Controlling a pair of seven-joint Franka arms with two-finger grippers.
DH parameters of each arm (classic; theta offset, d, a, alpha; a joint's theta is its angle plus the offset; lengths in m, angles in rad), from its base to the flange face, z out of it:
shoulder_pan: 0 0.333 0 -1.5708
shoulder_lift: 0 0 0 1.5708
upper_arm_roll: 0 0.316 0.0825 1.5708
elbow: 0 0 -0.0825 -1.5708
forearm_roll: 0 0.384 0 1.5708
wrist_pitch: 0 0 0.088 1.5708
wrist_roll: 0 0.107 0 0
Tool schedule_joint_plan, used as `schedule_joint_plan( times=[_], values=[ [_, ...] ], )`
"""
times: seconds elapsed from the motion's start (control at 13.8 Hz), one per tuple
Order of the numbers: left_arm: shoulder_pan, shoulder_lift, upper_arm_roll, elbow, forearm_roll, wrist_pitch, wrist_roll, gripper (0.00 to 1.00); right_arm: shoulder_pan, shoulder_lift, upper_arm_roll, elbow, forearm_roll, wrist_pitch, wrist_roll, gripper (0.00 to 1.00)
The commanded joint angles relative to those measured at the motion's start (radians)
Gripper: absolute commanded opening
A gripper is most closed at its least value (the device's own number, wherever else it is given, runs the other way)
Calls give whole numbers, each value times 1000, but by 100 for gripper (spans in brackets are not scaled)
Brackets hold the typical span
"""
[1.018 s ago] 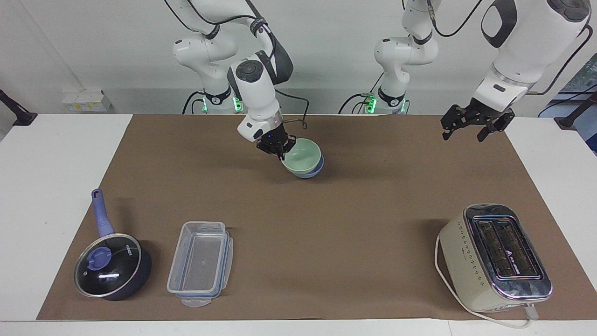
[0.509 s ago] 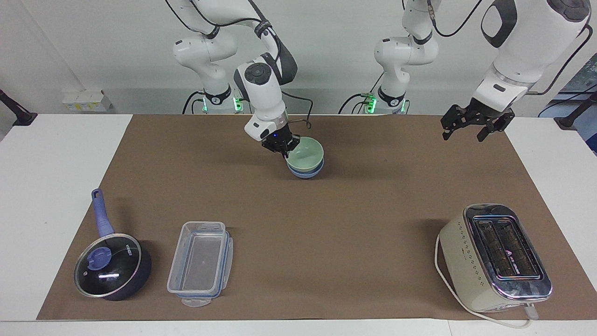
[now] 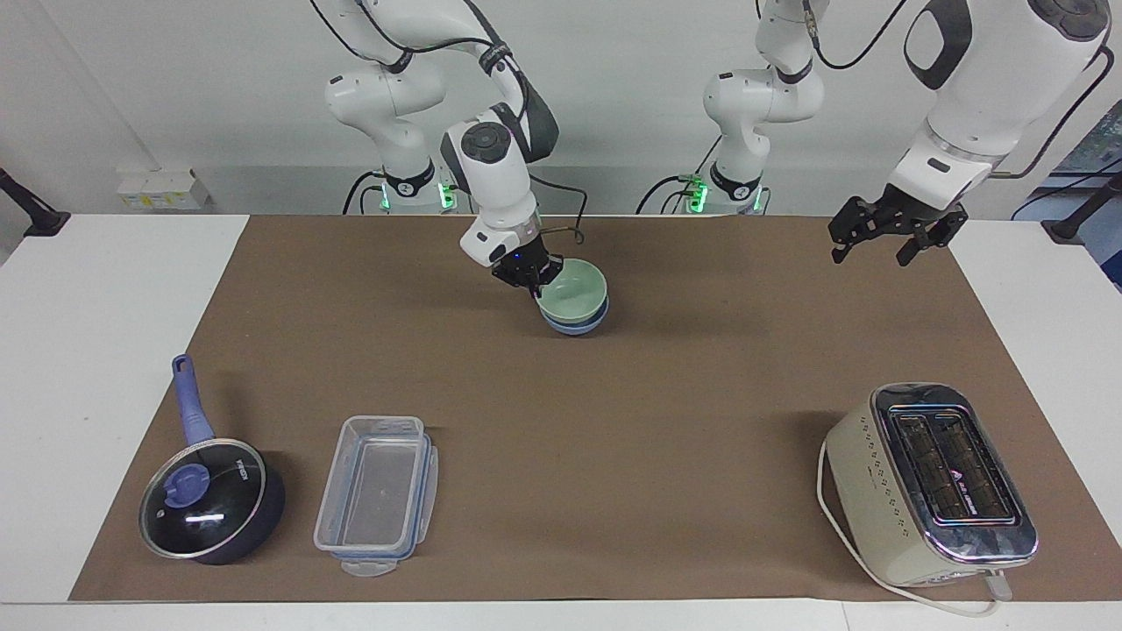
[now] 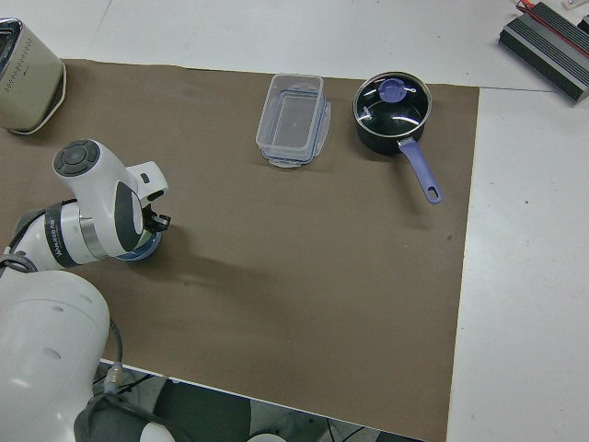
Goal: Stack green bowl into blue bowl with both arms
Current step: 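Lower the green bowl into the blue bowl and open the right gripper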
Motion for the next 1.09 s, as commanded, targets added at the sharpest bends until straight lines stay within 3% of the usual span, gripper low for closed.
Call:
schedule_joint_plan(
  times=[0.0, 0.44, 0.58, 0.8, 1.02],
  values=[
    [13, -27, -5, -35, -15, 23, 2, 100, 7, 8, 0, -12, 0, 35, 19, 0],
    [13, -27, -5, -35, -15, 25, 2, 100, 18, 24, 1, -15, 0, 50, 33, 1],
    [13, -27, -5, -35, -15, 23, 2, 100, 18, 24, 0, -15, 0, 41, 36, 17],
    [13, -27, -5, -35, -15, 23, 2, 100, 18, 21, 1, -9, 0, 36, 60, 52],
    [13, -27, -5, -35, -15, 23, 2, 100, 1, -4, -8, 36, 0, -28, 67, 100]
  ],
)
